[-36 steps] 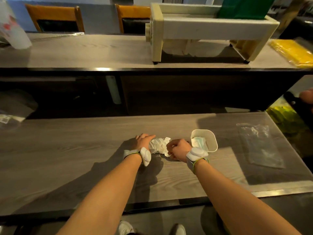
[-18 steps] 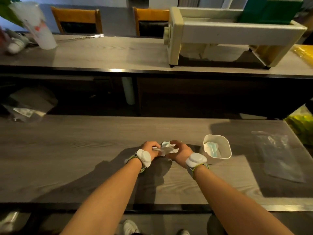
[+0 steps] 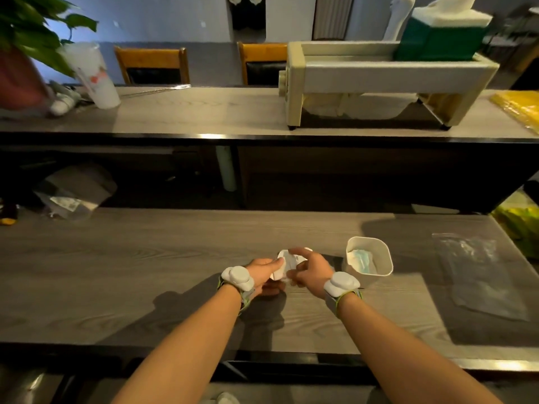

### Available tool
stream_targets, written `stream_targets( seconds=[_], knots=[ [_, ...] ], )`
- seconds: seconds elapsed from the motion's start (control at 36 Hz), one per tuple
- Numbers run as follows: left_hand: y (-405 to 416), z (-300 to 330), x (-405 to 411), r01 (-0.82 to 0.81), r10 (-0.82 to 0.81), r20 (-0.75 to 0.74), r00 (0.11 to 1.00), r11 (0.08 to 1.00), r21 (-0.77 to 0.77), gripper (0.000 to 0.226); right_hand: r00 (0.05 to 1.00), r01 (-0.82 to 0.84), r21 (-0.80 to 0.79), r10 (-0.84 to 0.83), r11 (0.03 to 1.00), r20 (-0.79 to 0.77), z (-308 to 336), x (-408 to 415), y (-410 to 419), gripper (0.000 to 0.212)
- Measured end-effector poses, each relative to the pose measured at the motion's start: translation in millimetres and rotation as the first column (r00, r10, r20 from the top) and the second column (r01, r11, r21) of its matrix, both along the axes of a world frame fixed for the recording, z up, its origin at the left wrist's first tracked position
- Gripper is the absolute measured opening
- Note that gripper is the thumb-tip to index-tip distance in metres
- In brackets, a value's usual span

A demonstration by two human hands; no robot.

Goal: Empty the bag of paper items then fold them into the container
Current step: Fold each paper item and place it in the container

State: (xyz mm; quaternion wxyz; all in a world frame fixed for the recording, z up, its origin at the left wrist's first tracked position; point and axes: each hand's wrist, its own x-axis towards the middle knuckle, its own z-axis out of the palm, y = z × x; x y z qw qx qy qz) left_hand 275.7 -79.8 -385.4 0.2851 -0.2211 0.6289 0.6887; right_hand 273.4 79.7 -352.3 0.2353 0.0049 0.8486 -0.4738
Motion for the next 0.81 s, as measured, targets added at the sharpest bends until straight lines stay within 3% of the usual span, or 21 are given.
stream_targets(
  seconds=[0.11,0.17,0.28,0.42,0.5,0.58,0.64,0.75,0.81],
  knots=[
    [2.9,-7.2,-0.1,-0.035,0.033,-0.043,0.999,0.999,-0.040,0.006,0.999,0.041,0.021,-0.041,0.999,0.016,0.5,0.0,2.0,0.033],
    [3.5,-9.2,2.8,-0.049,0.048,-0.057,0.997,0.998,-0.032,0.011,0.998,0.054,0.088,-0.052,0.995,-0.019,-0.8,0.8,4.9,0.024],
    [2.9,-9.4,5.9,-0.162,0.166,-0.033,0.986,0.982,0.095,0.017,0.999,0.053,0.101,-0.052,0.993,-0.012,-10.2,1.2,7.8,0.033],
    [4.4,-12.1,2.2,-0.395,0.388,0.076,0.918,0.882,0.256,0.035,0.967,0.246,-0.066,-0.240,0.967,0.088,-17.7,-3.3,3.4,0.033],
    [3.9,-13.5,-0.7,-0.508,0.498,0.107,0.861,0.828,0.238,0.037,0.871,0.476,-0.221,-0.422,0.851,0.251,-13.9,-5.1,-1.4,0.019],
    [6.0,-15.5,-5.2,-0.421,0.424,-0.001,0.905,0.899,0.119,0.024,0.758,0.643,-0.333,-0.511,0.690,0.405,-5.0,-5.1,-5.6,0.015],
    [8.3,-11.5,-5.6,-0.402,0.403,0.029,0.915,0.902,0.157,0.027,0.712,0.691,-0.357,-0.508,0.628,0.485,-1.4,-5.4,-10.4,0.014],
    [9.8,-7.7,-1.1,-0.331,0.313,0.112,0.943,0.916,0.225,0.037,0.703,0.694,-0.367,-0.472,0.620,0.532,-2.4,4.3,-24.2,0.013],
    [-4.8,-30.3,-13.7,-0.315,0.292,0.148,0.945,0.933,0.176,0.035,0.686,0.689,-0.281,-0.476,0.668,0.550,-22.6,-4.6,-48.9,0.011]
  ],
)
